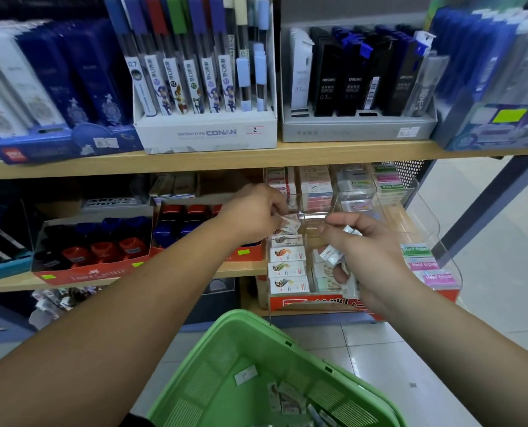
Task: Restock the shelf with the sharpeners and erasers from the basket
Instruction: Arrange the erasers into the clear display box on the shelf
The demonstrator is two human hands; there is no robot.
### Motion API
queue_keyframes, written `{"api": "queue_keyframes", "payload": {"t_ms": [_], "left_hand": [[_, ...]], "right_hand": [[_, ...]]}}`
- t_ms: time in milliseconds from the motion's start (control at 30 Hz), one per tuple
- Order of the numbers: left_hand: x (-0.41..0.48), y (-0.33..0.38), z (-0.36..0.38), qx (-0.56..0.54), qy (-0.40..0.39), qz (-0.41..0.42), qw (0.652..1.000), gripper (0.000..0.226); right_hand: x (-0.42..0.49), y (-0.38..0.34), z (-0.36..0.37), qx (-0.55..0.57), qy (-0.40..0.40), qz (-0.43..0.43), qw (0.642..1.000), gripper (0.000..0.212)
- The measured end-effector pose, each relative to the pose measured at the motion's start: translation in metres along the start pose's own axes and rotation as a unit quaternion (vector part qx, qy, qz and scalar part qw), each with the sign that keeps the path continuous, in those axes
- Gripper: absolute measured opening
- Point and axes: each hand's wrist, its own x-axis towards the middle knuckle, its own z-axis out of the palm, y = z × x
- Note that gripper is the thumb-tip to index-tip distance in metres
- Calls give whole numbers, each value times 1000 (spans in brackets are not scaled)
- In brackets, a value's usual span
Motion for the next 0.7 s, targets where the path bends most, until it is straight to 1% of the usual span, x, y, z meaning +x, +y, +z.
{"api": "queue_keyframes", "payload": {"t_ms": [67, 167, 233, 267, 300, 333, 367, 400, 433, 467, 500, 533, 600, 700], "left_hand": [[6, 2, 2, 43, -26, 12, 999, 13], [10, 3, 5, 144, -90, 43, 985, 22], [8, 0, 5, 151, -105, 58, 981, 19], [6, -2, 3, 141, -91, 65, 984, 18], [3, -3, 0, 126, -51, 75, 988, 17], [-1, -2, -3, 99, -2, 84, 992, 15], [-8, 2, -6, 45, 28, 88, 995, 13], [-17, 9, -8, -44, 15, 82, 996, 10], [-26, 17, -8, -146, -42, 64, 986, 12], [-35, 26, -6, -222, -111, 38, 968, 18], [-42, 32, -3, -256, -163, 21, 953, 25], [-47, 36, 1, -276, -187, 14, 943, 30], [-49, 37, 7, -318, -178, 7, 931, 30], [-48, 37, 10, -366, -148, -8, 919, 20]], "right_hand": [[1, 0, -1, 2, 0, 0, 1000, 18], [1, 1, -3, 5, 3, 3, 1000, 17], [0, 0, -3, 8, 5, 6, 1000, 18], [-1, 0, -2, 12, 4, 8, 1000, 17], [-1, -1, -2, 15, 2, 9, 1000, 17], [-1, -1, 0, 17, -2, 9, 1000, 16], [-2, -1, 1, 17, -6, 8, 1000, 13], [-3, -1, 3, 16, -10, 6, 1000, 10], [-3, -1, 4, 15, -16, 2, 1000, 7], [-4, -2, 6, 13, -24, -2, 1000, 4], [-4, -4, 7, 12, -30, -3, 999, 3], [-5, -4, 7, 13, -33, -4, 999, 5], [-5, -6, 7, 21, -34, -9, 999, 13], [-5, -7, 6, 19, -24, -19, 999, 27]]}}
